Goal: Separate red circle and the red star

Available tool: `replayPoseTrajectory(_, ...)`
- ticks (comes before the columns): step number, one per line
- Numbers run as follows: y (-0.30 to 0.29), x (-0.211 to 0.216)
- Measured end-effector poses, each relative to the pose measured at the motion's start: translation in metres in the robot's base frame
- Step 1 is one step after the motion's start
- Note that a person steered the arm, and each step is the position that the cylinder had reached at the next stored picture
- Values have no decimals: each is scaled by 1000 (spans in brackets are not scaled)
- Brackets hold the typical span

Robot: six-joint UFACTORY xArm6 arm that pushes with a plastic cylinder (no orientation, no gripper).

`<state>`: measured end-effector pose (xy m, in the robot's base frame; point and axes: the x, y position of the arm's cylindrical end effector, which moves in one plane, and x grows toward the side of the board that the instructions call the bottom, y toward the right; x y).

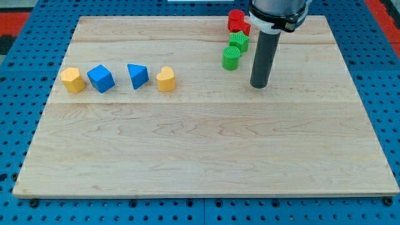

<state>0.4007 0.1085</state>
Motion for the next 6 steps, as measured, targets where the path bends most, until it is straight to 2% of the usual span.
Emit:
replayPoseTrajectory(1,13,-4)
replayPoseTrajectory(2,66,-12)
replayPoseTrajectory(3,65,-48)
replayPoseTrajectory(4,60,-53)
replayPoseTrajectory(5,97,-79)
replayPoseTrajectory(6,90,-86)
